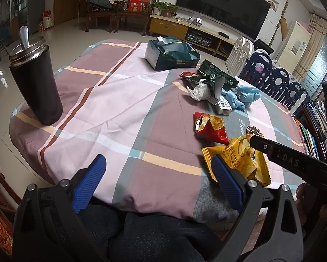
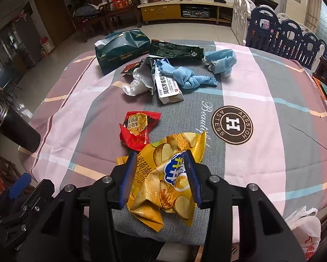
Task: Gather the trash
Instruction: 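Hold the chip bag in the right gripper while the left gripper reaches toward the red snack wrapper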
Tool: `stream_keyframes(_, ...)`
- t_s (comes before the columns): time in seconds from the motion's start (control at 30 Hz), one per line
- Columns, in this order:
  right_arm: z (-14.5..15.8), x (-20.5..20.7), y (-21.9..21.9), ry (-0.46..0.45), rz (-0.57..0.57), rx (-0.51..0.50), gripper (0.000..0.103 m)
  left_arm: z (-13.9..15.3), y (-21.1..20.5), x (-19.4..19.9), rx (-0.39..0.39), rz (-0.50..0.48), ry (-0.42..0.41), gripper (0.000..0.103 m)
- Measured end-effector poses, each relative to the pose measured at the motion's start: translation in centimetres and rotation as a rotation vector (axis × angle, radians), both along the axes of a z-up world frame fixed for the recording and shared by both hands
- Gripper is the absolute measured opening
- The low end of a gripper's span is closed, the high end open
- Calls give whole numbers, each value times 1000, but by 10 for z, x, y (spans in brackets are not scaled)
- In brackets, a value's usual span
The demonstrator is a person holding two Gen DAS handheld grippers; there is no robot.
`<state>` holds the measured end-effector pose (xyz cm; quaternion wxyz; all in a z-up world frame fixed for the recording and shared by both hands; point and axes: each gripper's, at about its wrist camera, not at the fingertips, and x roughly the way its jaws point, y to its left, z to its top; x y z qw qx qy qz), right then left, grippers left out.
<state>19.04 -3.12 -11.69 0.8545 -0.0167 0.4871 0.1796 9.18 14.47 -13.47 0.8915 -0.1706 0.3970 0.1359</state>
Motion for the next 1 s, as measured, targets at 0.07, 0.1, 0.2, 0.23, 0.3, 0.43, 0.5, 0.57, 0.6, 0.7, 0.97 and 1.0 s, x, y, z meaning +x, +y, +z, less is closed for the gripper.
stream_keyframes(0.07, 0, 1, -3, 1, -13, 3, 44, 0, 1, 0, -1, 2, 0, 96)
stream_keyframes(0.1, 0, 1, -5, 2, -19, 3, 44, 0, 1, 0, -1, 4, 0, 96)
stream_keyframes(0.2, -1, 2, -12, 4, -45, -2, 44, 1, 3, -1, -3, 12, -2, 96)
stream_keyframes(0.23, 0, 1, -15, 3, -59, -1, 44, 1, 4, -2, -3, 18, -4, 96)
stream_keyframes(0.3, 2, -1, -22, -4, -87, -4, 44, 0, 8, -2, -6, 31, -4, 96)
stream_keyframes(0.43, 3, -11, -31, -19, -106, -12, 47, -4, 13, -3, -20, 49, 9, 96)
stream_keyframes(0.5, 0, -17, -29, -24, -89, -22, 53, -5, 14, -3, -23, 53, 12, 96)
stream_keyframes(0.57, -5, -20, -26, -28, -85, -47, 58, -6, 15, -3, -24, 55, 16, 96)
stream_keyframes(0.6, -10, -19, -25, -18, -91, -54, 60, -6, 14, -3, -24, 54, 17, 96)
stream_keyframes(0.7, -22, -12, -25, 44, -107, -17, 68, -7, 13, -2, -23, 51, 19, 96)
stream_keyframes(0.97, -37, -9, -15, 127, -109, 29, 75, -11, 13, -1, -27, 53, 34, 96)
stream_keyframes(1.0, -37, -10, -14, 121, -106, 20, 75, -11, 14, -1, -28, 52, 34, 96)
